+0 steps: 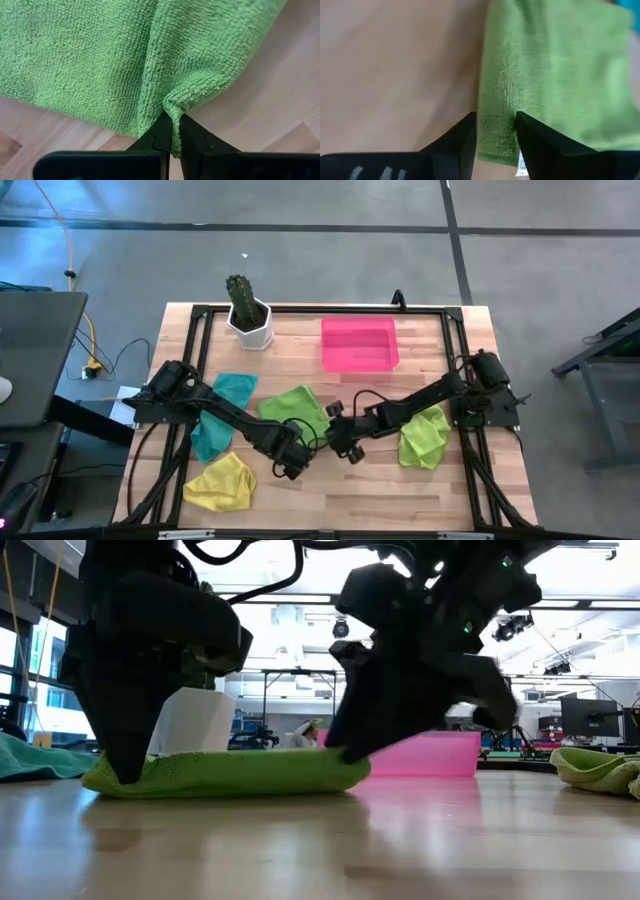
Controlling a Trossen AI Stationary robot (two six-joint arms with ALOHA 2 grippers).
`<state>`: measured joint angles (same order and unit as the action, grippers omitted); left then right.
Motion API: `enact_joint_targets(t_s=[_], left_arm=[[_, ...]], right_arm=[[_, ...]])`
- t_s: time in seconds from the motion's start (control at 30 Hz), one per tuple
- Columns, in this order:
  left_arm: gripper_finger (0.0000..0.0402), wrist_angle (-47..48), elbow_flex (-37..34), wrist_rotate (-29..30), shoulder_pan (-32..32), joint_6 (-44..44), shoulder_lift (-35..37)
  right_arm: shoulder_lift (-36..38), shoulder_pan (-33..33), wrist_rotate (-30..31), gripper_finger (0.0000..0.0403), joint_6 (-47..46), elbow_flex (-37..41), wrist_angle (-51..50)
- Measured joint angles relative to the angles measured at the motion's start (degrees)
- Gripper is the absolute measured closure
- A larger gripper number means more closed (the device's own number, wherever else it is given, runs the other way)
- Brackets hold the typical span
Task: Roll microfiber towels into tight, uniform cylinder then place into a basket
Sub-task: Roll the green microfiber cloth
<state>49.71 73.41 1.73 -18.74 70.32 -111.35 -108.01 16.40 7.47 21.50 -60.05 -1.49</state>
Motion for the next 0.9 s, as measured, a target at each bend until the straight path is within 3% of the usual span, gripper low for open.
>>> enact_joint_targets(t_s=[0.1, 0.27, 0.43, 0.73, 0.9], left_arm=[[0.0392, 0.0, 0.0, -0.1, 0.0, 0.0, 0.0], [0.0392, -0.3, 0.0, -0.4, 0.0, 0.0, 0.0], [0.0392, -2.2, 0.0, -2.5, -0.1, -1.8, 0.0], [0.0392, -4.6, 0.0, -2.8, -0.2, -5.2, 0.0], [0.0390, -4.6, 0.0, -2.8, -0.7, -14.1, 0.0]], right_arm=[[-0.4, 0.0, -4.5, 0.0245, 0.1, 0.0, -0.5], [-0.4, 0.0, -2.4, 0.0194, -0.2, 0.0, 0.0], [-1.8, -0.3, -1.7, 0.0170, -1.0, 0.0, 0.5], [-5.6, -0.4, -1.1, 0.0181, -3.4, -0.3, 1.7], [-5.7, -0.4, -1.4, 0.0232, -6.8, -0.3, 0.4]])
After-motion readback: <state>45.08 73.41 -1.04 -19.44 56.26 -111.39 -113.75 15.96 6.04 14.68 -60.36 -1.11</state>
